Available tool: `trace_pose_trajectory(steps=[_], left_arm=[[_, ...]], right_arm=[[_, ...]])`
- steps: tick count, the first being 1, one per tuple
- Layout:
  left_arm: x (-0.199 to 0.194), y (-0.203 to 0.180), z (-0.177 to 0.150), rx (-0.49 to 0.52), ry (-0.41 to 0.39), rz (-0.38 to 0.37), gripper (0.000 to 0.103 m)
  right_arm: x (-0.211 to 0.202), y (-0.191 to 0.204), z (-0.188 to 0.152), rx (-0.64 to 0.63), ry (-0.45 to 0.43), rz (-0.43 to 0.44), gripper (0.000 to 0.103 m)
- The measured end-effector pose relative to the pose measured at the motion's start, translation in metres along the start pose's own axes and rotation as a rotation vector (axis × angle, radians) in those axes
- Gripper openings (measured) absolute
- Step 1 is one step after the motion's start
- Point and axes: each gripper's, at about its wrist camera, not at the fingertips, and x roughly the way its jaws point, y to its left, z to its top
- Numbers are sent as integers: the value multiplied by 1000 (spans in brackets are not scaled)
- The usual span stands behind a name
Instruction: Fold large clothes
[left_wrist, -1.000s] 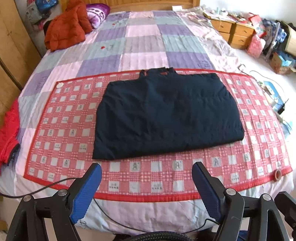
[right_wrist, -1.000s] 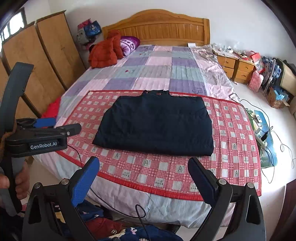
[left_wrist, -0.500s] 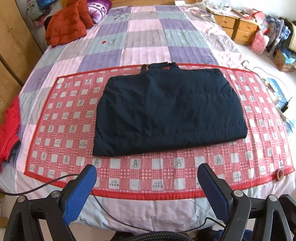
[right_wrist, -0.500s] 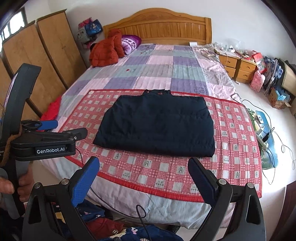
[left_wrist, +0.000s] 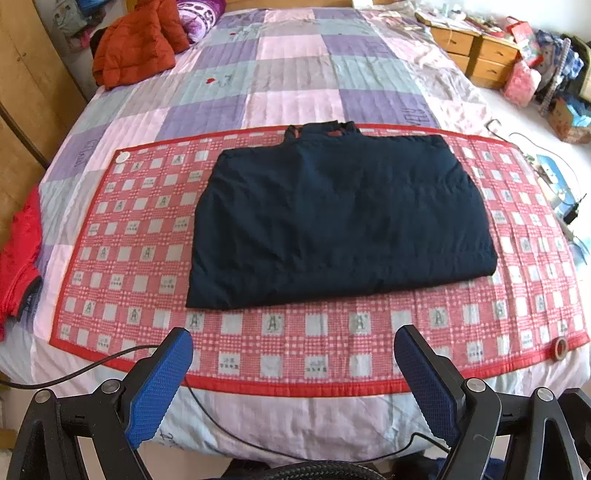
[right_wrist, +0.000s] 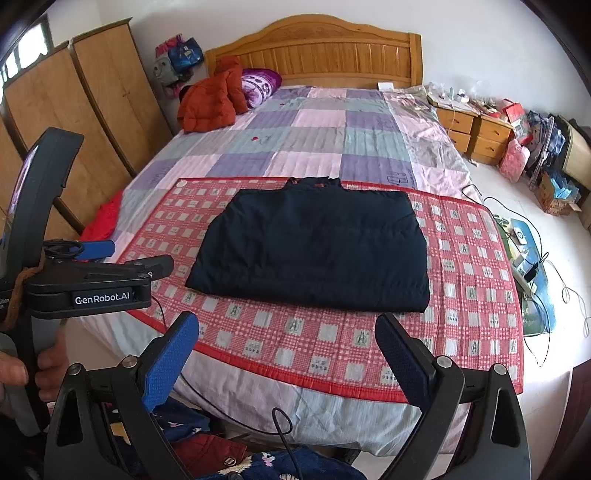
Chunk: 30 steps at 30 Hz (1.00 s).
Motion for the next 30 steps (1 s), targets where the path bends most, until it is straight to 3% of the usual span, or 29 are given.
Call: trace_pose_trajectory(steps=[30], left_arm=[[-6, -6, 1, -12, -22, -33, 92]], right_arm=[[-5, -6, 2, 2, -3, -6, 99]])
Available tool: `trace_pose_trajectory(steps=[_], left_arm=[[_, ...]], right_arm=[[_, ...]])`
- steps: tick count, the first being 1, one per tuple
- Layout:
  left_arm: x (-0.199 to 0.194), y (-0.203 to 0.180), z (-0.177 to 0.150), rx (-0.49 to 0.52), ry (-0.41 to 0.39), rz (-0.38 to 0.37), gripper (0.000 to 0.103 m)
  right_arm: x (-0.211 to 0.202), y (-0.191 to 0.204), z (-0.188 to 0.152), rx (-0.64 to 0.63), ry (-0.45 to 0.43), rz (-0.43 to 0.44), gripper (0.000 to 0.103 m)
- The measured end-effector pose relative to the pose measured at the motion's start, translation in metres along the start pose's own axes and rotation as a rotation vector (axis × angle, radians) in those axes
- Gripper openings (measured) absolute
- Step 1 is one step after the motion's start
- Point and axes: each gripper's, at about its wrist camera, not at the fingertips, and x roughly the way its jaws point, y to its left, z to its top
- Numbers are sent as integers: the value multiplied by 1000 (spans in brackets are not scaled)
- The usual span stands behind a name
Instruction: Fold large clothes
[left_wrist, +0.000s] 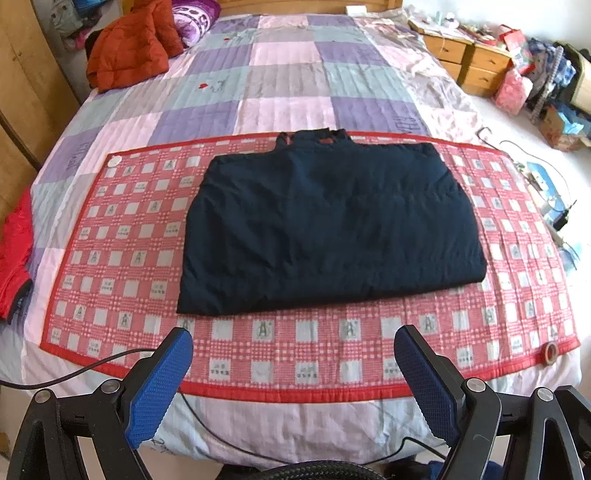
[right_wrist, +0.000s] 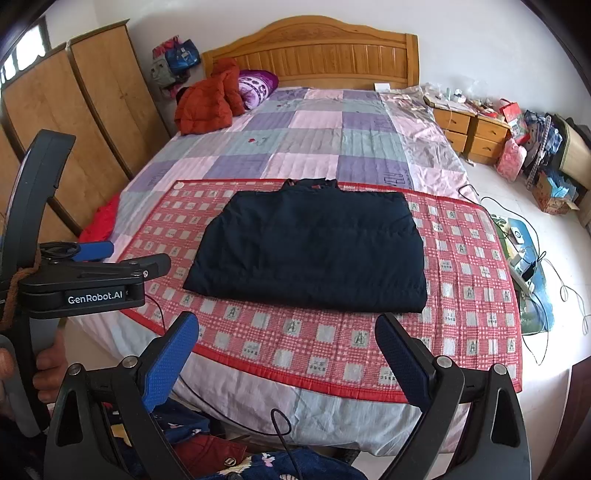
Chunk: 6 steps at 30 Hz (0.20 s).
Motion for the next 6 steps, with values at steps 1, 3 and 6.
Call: trace_pose_trajectory(steps=[1, 3, 6], left_arm=[[0, 0, 1, 1, -1, 2, 92], [0, 2, 2, 5, -2, 4, 92], [1, 1, 3, 0, 1, -4, 92]], right_arm=[[0, -1, 1, 3, 1, -2, 99], [0, -2, 2, 8, 2, -6, 99], [1, -3, 3, 11, 0, -10, 99]])
